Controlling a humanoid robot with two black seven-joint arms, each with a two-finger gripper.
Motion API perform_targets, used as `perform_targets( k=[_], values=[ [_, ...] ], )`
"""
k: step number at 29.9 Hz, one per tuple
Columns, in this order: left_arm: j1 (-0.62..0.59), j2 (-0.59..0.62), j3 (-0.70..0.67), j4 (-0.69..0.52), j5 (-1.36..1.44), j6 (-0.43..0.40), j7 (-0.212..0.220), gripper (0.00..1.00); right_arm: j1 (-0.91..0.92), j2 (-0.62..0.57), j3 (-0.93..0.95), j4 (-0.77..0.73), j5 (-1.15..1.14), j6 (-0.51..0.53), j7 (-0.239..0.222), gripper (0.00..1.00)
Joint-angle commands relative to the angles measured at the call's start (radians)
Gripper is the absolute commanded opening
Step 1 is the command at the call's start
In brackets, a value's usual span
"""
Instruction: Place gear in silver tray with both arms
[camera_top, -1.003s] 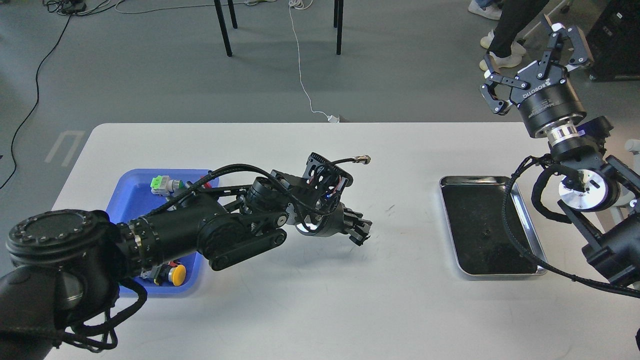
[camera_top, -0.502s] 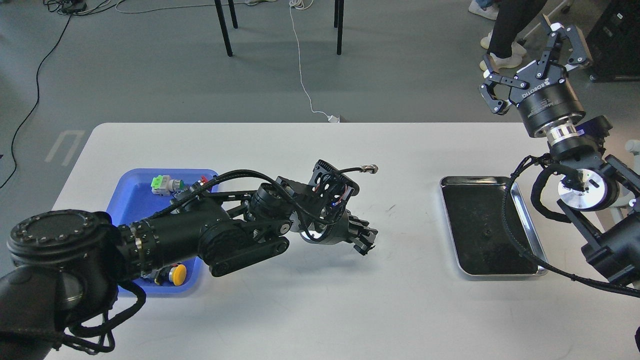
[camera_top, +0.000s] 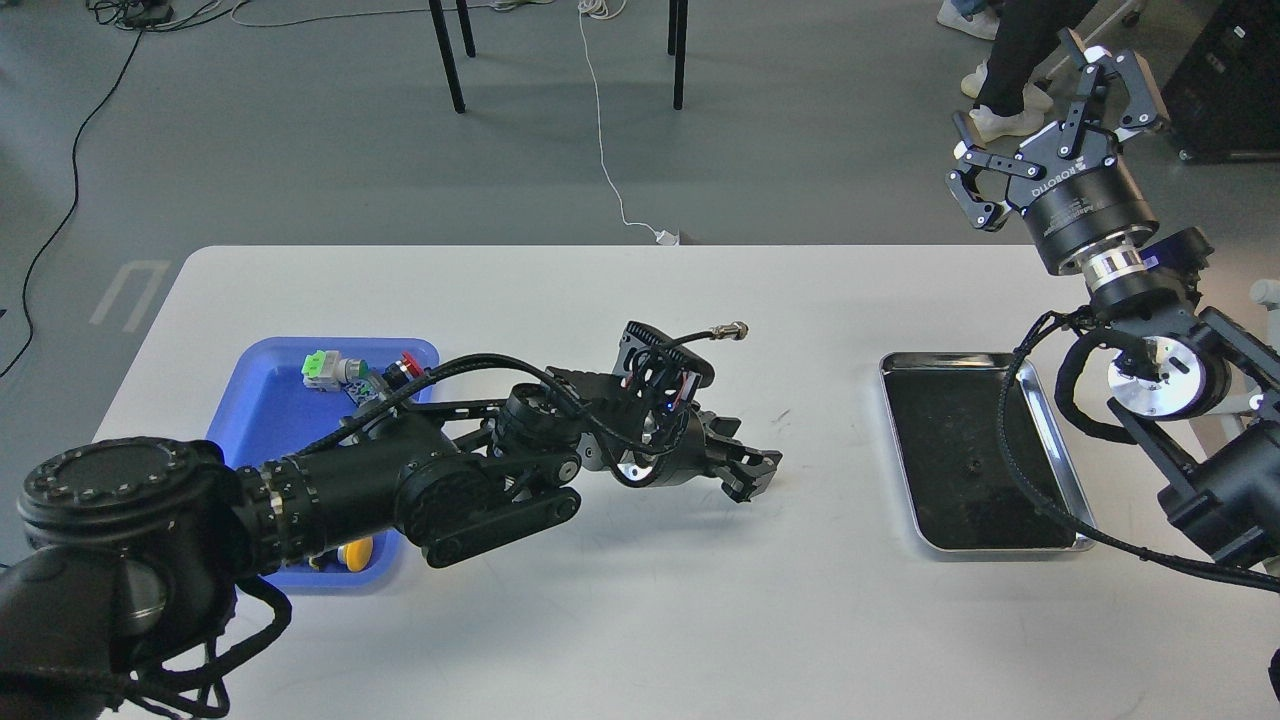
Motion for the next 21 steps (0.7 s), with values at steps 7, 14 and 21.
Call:
perform_targets(
  k=[7,14,21],
  values=[
    [0.007,0.057,-0.253,0.014,-0.634,0.079,-0.006,0.92,0.003,-0.147,-0.043,0.046,-0.034,0.026,0.002,0.99],
    [0.010,0.241,-0.334,0.040,-1.227,0.076,-0.007,0.96,0.025,-0.224,-0.124,0.068,-0.188,0.067,0.003,0.99],
    [0.033,0.284,-0.513,0.107,-1.544,0.007,-0.007,0.97,0.219,-0.252,-0.451,0.057,-0.394,0.066,0.006,0.99]
  ],
)
